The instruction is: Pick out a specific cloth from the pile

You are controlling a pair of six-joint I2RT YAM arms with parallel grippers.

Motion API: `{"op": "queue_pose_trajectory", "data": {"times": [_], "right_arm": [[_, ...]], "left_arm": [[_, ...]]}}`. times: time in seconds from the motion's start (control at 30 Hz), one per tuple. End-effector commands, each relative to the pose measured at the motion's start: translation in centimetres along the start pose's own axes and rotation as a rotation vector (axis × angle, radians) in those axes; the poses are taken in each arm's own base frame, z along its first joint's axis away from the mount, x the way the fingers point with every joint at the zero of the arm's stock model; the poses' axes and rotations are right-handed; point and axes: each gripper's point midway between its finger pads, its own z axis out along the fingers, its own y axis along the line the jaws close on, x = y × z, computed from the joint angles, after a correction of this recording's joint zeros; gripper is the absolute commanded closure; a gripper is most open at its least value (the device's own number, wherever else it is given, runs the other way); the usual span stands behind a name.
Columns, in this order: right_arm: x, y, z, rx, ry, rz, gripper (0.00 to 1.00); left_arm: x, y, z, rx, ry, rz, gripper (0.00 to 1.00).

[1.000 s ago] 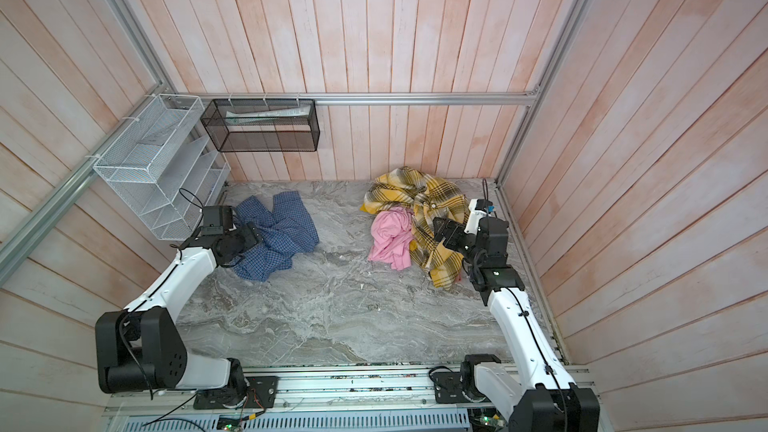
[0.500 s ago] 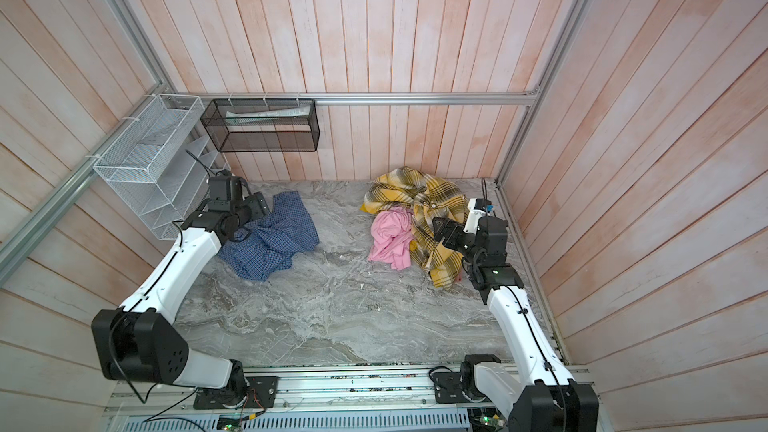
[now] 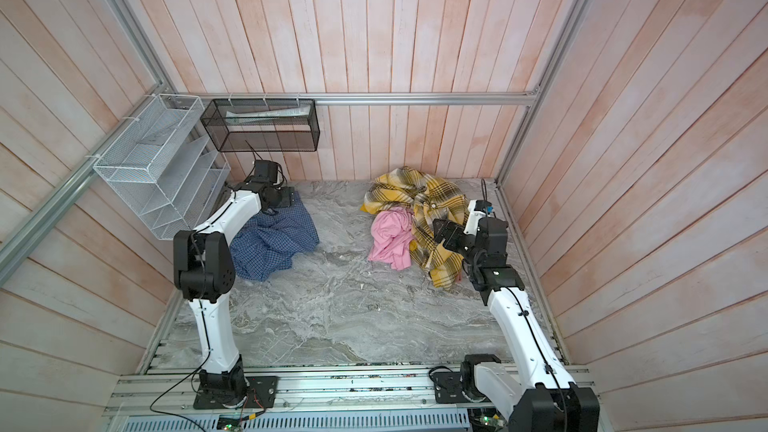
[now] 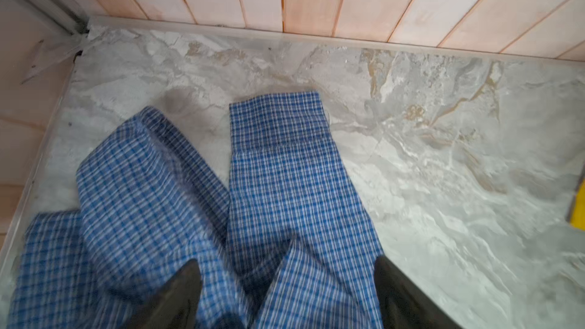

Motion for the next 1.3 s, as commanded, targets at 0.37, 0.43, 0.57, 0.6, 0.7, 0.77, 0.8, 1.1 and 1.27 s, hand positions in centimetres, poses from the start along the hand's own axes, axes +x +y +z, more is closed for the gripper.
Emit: {"op": "queue_pose_trajectory", "data": {"times": [0.37, 0.43, 0.57, 0.6, 0.7, 0.77, 0.8, 1.1, 1.27], "right_arm": [[-2.2, 0.8, -1.2, 0.025, -0.043, -0.016, 0.11], [-2.3, 0.9, -1.3, 0.025, -0.045, -0.016, 0.11], [-2.3, 0.9, -1.2, 0.019, -0.050, -0.015, 0.11], [-2.3, 0.9, -1.2, 0.019, -0.049, -0.015, 0.11], [-2.3, 1.0, -1.2, 0.014, -0.050, -0.014, 0.11], [-2.4, 1.1, -1.1, 0.011, -0.052, -0.016, 0.11], [-2.4, 1.1, -1.1, 0.012, -0.052, -0.017, 0.11], [-1.9, 1.1, -1.0, -0.001, -0.046, -0.020, 0.11], [-1.7, 1.0, -1.2, -0.006, -0.050, -0.027, 0.11]], "left_arm": [[5.3, -0.4, 8.4, -0.083, 0.189, 0.114, 0.20], [6.2, -0.6, 8.9, -0.083, 0.214, 0.129, 0.23], [8.0, -0.8, 9.7, -0.089, 0.266, 0.175, 0.36], [8.2, -0.9, 9.8, -0.082, 0.274, 0.174, 0.43], [7.8, -1.8, 9.2, -0.030, 0.267, 0.145, 0.69], [5.9, -2.8, 7.8, 0.031, 0.213, 0.114, 0.80], [4.6, -3.1, 6.8, 0.057, 0.173, 0.104, 0.85], [-9.1, -3.7, -6.3, 0.230, -0.210, -0.085, 1.00], [-13.1, -1.4, -14.4, 0.236, -0.357, -0.122, 1.00]]}}
